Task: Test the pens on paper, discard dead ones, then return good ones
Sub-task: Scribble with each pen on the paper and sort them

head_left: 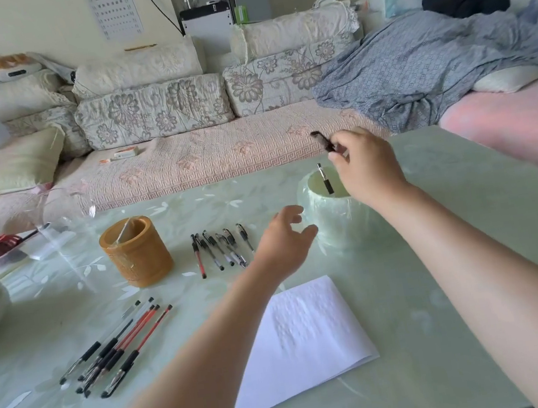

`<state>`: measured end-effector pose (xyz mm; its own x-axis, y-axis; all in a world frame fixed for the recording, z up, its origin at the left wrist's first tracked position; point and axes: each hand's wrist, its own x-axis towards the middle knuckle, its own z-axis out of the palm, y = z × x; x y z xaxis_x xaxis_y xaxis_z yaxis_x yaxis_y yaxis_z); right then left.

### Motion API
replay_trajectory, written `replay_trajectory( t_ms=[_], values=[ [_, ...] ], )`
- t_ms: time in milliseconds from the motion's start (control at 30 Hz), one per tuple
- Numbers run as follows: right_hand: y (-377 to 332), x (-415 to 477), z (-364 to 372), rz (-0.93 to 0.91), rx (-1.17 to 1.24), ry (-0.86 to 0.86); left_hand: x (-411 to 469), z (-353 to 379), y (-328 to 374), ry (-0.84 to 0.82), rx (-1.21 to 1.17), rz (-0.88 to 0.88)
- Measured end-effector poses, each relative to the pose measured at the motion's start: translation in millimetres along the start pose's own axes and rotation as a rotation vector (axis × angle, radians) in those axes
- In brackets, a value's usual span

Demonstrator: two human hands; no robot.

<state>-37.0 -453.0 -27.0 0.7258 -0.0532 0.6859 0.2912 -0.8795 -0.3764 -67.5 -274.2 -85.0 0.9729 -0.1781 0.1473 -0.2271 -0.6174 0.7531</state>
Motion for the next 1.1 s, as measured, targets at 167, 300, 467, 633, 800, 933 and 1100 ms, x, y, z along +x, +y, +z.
replay_trajectory(
  t_ms=[167, 300, 467, 633, 800, 933, 1100],
  values=[
    [8.3, -12.0, 20.4, 0.066, -0.294, -0.34, 8.2, 22.0, -0.8, -0.06, -0.032, -0.018],
    [7.9, -13.5, 17.7, 0.083, -0.212, -0.417, 9.0, 26.3, 2.4, -0.081, -0.069, 0.005],
    [-0.7, -15.4, 17.0, 0.075, -0.292, -0.477, 9.0, 20.8, 3.0, -0.098, -0.074, 0.018],
    [-29.1, -18.6, 16.2, -0.022, -0.309, -0.408, -5.4, -1.8, -10.1, -0.072, -0.03, 0.023],
    [-84.6, -33.5, 30.4, -0.082, 0.01, -0.463, -30.0, -43.1, -40.0, -0.011, 0.115, -0.018],
    [-129.0, -57.1, 53.2, -0.039, 0.14, -0.65, -59.9, -88.1, -68.3, -0.002, 0.293, -0.05],
    [-182.0, -78.4, 82.9, -0.066, 0.257, -0.777, -100.9, -144.4, -104.4, -0.061, 0.446, -0.171]
  ],
)
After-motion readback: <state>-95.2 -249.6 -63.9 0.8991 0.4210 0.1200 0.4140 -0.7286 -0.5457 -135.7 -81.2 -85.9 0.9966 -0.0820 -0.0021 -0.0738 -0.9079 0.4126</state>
